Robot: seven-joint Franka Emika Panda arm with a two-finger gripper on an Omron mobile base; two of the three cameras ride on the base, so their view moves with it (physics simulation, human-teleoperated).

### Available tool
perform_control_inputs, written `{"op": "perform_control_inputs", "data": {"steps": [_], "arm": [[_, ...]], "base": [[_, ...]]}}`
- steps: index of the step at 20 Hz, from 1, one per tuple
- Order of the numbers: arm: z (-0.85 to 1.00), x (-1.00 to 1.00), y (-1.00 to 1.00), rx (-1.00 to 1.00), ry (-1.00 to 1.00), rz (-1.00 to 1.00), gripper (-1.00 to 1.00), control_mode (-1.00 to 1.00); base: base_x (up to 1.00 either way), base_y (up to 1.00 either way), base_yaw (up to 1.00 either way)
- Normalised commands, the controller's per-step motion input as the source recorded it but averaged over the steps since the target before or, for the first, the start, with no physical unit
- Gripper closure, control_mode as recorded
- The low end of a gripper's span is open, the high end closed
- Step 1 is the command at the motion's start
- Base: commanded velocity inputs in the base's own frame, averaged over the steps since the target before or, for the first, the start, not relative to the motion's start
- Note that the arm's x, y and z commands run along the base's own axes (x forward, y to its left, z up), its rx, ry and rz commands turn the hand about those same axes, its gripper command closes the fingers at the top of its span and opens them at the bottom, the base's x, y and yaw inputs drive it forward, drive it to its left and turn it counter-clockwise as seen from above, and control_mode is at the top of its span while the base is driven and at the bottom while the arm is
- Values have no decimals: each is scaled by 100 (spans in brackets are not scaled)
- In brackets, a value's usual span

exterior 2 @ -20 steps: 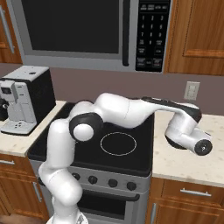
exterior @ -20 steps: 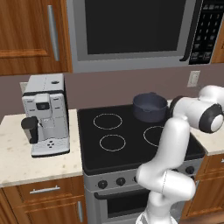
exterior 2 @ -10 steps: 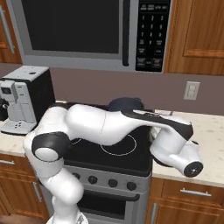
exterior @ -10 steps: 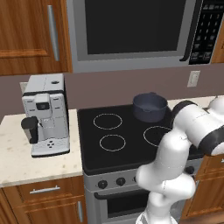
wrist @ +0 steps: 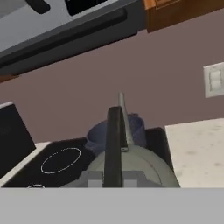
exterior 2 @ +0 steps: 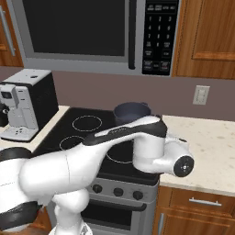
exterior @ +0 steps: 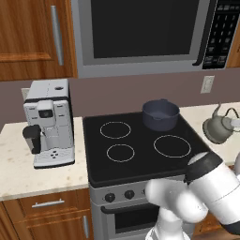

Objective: Pick the kettle from the counter and place it on a stove burner. Then turn the burner on.

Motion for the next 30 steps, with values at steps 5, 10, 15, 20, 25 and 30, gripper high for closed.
{"op": "perform_control_inputs", "data": {"steps": [5,10,15,20,25,30], "arm": [[20,-16,100,-26,32,0,100,-100],[15,-14,100,-13,29,0,100,-100],[14,-19,100,-1,7,0,100,-100],[26,-21,100,0,0,0,100,-100],[26,-11,100,0,-1,0,100,-100],[20,0,100,0,-4,0,100,-100]], "base": [[0,0,0],[0,0,0],[0,0,0],[0,0,0],[0,0,0],[0,0,0]]}}
